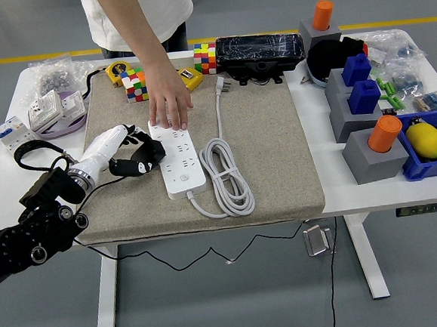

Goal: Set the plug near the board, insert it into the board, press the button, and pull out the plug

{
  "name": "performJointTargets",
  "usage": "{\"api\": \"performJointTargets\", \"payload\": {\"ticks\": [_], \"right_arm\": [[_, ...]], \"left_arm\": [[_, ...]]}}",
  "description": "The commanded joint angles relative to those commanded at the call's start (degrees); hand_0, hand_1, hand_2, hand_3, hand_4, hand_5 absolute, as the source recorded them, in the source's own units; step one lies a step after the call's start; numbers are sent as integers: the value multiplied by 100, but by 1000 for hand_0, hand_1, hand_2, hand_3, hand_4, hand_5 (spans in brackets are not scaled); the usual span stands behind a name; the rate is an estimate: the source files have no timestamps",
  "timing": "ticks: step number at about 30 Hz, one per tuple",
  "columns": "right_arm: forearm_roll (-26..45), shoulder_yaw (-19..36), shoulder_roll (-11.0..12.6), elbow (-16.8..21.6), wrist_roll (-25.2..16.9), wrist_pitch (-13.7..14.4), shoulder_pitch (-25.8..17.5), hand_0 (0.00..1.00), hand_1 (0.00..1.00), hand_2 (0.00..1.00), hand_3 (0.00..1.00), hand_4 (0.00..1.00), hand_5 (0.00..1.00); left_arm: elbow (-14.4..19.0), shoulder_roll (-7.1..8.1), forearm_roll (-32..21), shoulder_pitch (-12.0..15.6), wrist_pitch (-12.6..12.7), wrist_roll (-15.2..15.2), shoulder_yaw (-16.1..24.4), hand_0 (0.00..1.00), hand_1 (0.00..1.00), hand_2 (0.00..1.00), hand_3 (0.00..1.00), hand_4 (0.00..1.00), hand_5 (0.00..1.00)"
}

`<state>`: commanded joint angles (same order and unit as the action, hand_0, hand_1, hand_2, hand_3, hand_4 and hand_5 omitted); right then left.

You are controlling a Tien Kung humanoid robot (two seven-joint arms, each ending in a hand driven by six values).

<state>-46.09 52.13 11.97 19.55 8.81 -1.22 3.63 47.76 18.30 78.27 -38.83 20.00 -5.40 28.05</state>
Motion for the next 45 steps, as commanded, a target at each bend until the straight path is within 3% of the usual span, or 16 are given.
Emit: {"api": "performJointTargets", "payload": {"ticks": [11,21,22,27,35,45], "right_arm": [[-7,61,-17,6,-2,1,-6,609,672,684,564,913,440],[-39,91,-30,-11,0,-1,-33,609,672,684,563,913,440],[-43,96,-30,-10,-1,-1,-32,609,673,684,565,913,440],[-58,128,-33,-1,-3,2,-30,609,673,684,565,913,440],[-57,134,-40,19,-7,2,-11,609,673,684,564,913,440],[-57,135,-35,-5,2,-1,-17,609,671,684,564,913,440]], "left_arm": [[252,26,-62,143,78,-60,228,715,757,787,794,998,225],[1347,301,431,940,516,75,907,719,762,792,783,998,244],[1435,322,436,1018,561,84,944,761,803,819,779,929,424],[1760,362,641,1357,747,298,1032,761,803,819,779,929,424],[1794,344,640,1342,642,505,800,790,830,826,751,886,458],[1791,285,597,1219,590,539,679,792,827,823,747,879,461]]}}
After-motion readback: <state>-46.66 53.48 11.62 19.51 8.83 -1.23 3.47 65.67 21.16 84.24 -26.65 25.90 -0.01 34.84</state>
